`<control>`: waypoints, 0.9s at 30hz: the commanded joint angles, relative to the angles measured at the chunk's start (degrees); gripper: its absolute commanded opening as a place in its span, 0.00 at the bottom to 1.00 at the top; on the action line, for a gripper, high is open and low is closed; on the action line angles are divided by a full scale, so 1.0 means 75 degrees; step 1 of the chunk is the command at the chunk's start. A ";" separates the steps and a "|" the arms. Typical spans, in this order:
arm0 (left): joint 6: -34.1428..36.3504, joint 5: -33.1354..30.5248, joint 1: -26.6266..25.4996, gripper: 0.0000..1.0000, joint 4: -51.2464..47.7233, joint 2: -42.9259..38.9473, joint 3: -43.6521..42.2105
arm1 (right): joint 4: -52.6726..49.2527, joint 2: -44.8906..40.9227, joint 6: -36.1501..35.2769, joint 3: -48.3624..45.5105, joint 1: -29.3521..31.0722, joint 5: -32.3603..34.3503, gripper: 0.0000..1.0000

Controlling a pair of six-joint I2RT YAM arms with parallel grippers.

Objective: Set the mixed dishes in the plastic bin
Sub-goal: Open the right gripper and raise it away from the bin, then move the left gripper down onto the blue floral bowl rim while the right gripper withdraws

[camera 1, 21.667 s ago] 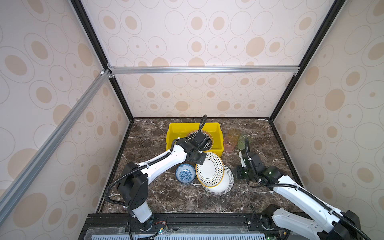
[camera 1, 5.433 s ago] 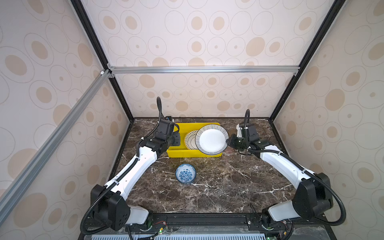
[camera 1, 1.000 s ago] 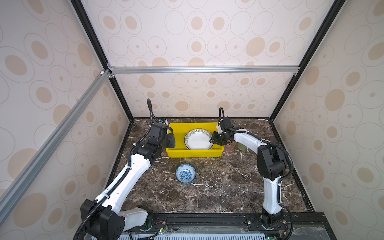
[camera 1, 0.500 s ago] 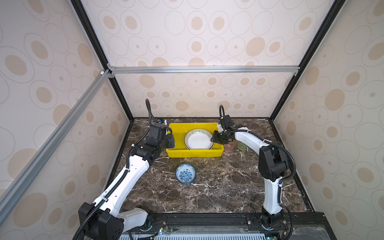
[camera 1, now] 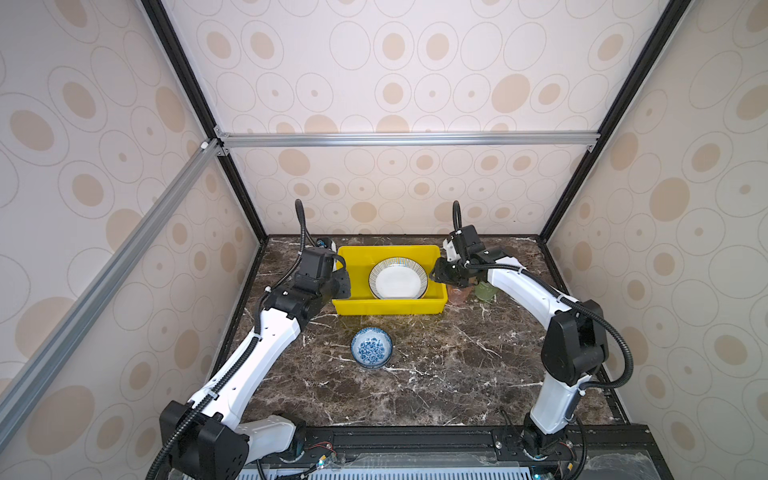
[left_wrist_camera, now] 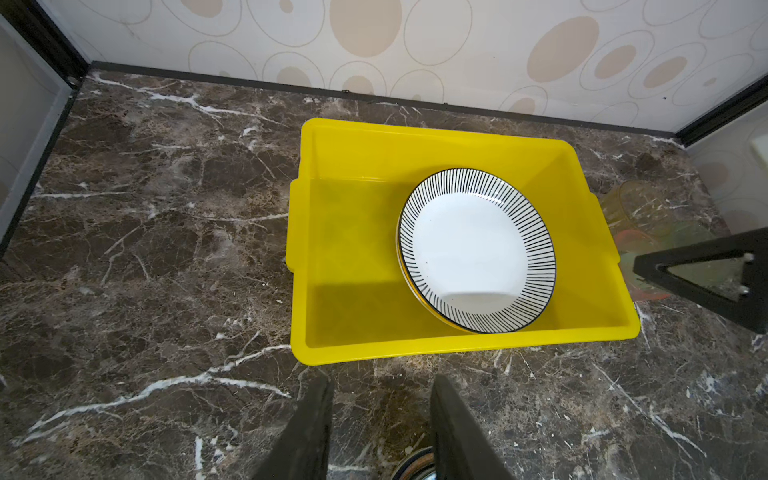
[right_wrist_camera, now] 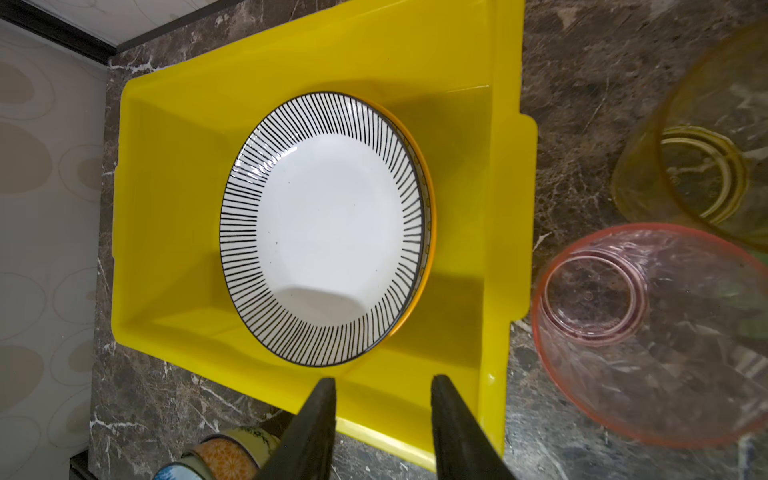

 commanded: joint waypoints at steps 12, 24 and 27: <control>0.0007 0.0553 0.0031 0.41 -0.0661 -0.0077 -0.0001 | -0.0403 -0.1921 -0.0389 -0.1466 0.0062 0.0565 0.43; -0.0028 0.0801 0.0007 0.41 -0.1078 -0.0392 -0.0749 | -0.0236 -0.3093 -0.0014 -0.2750 0.0062 0.0691 0.43; -0.0001 0.0852 -0.0016 0.41 -0.1214 -0.0377 -0.0948 | -0.0083 -0.3386 0.0134 -0.3118 0.0062 0.0706 0.43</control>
